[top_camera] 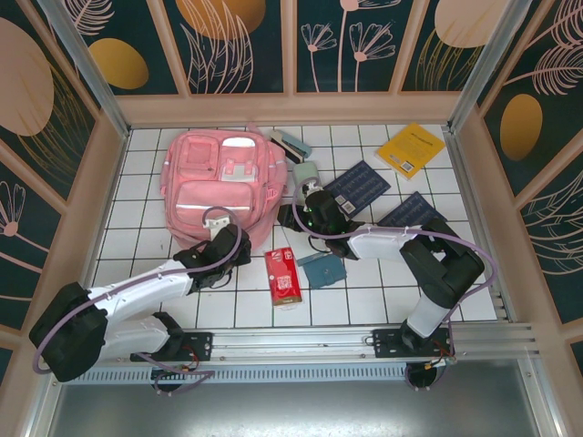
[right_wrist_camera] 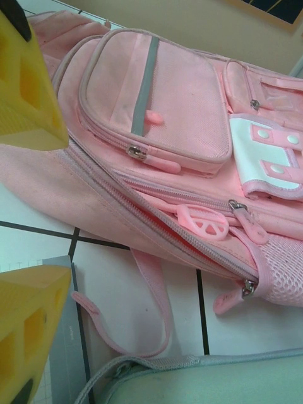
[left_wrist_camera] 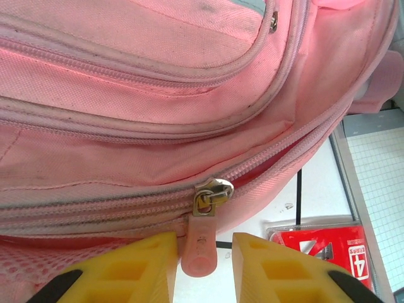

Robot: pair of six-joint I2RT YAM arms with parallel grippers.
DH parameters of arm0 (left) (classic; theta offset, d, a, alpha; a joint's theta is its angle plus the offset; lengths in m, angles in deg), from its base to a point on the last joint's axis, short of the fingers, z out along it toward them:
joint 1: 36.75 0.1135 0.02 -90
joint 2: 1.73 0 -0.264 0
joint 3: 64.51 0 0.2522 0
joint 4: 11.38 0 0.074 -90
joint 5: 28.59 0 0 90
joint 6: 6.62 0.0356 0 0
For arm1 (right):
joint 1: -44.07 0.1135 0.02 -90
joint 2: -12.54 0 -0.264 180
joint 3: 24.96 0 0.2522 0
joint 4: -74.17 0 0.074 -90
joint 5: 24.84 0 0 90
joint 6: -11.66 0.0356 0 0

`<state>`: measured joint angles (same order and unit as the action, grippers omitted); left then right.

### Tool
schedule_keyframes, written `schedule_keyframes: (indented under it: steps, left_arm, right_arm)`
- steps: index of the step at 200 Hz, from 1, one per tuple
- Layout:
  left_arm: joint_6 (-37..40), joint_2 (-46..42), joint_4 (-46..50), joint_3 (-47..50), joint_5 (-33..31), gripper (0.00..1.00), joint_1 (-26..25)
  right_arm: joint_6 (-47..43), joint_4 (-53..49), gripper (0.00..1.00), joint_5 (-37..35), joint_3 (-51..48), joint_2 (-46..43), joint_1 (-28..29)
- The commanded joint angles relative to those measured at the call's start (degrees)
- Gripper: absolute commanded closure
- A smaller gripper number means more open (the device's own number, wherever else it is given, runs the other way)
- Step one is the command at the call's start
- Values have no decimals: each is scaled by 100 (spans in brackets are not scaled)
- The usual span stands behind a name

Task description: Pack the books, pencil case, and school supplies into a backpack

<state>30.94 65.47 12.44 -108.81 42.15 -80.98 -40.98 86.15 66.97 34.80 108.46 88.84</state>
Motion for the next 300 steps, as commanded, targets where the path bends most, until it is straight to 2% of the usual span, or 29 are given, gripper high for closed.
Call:
schedule_keyframes:
  steps: [1, 150, 167, 239, 250, 277, 300]
  left_arm:
    - [-120, -67, -90, 149, 175, 71, 30]
    - [-180, -207, -1402, 686, 870, 77, 147]
    - [-214, -175, -1438, 716, 831, 80, 149]
    - [-315, -67, -1263, 605, 476, 79, 151]
    - [-336, -67, -1191, 561, 391, 83, 143]
    - [-392, -140, -946, 450, 184, 100, 144]
    - [-383, -213, -599, 332, 43, 100, 152]
  right_arm:
    - [-194, 353, 50, 134, -85, -239, 93]
    - [-221, 240, 48, 31, -30, -223, 128]
    - [-221, 241, 48, 33, -37, -223, 128]
    - [-212, 259, 48, 39, -34, -207, 128]
    - [-212, 256, 48, 39, -39, -206, 128]
    - [-203, 254, 48, 39, -30, -199, 128]
    - [-194, 248, 48, 55, -21, -183, 135]
